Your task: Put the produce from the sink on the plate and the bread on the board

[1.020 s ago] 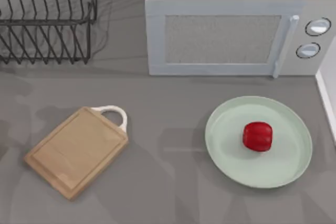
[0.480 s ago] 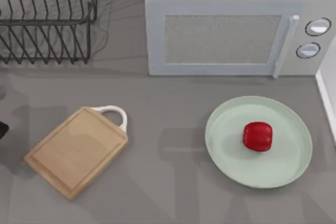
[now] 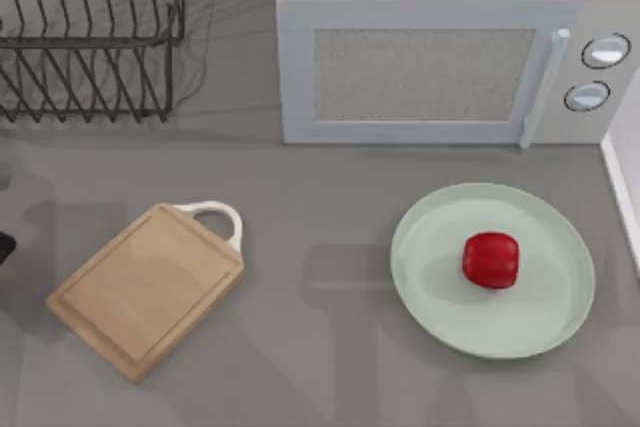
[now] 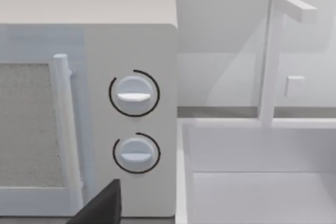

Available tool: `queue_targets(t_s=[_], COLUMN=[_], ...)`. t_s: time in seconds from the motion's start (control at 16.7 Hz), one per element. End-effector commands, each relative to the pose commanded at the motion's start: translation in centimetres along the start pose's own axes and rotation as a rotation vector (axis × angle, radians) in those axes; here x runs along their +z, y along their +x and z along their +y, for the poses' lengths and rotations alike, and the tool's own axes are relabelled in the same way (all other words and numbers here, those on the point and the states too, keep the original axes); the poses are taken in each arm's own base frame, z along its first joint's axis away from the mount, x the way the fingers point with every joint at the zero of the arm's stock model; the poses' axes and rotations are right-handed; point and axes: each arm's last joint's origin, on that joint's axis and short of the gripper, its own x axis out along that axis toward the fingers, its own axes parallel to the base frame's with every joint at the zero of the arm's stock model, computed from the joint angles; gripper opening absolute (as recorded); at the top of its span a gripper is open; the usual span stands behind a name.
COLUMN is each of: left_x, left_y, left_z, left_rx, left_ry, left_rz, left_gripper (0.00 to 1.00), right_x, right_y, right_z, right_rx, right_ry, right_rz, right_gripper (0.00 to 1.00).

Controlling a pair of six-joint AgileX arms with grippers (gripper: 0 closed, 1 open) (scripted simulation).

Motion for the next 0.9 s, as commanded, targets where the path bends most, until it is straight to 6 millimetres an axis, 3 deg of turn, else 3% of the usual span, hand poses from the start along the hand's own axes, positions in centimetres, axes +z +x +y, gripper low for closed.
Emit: queue_targets(t_s=[0.48, 0.9], left_x=[0.0, 0.0], left_y=[0.0, 0.0], left_z=[0.0, 0.0], left_rx=[0.0, 0.0], left_ry=[0.0, 0.0], left_rz=[0.0, 0.0], left_gripper=[0.02, 0.0], right_x=[0.0, 0.0], right_y=[0.0, 0.0], right_z=[0.0, 0.0], right_rx=[0.0, 0.0], right_ry=[0.0, 0.0], right_rz=[0.0, 0.0], right_gripper=[1.0, 1.0])
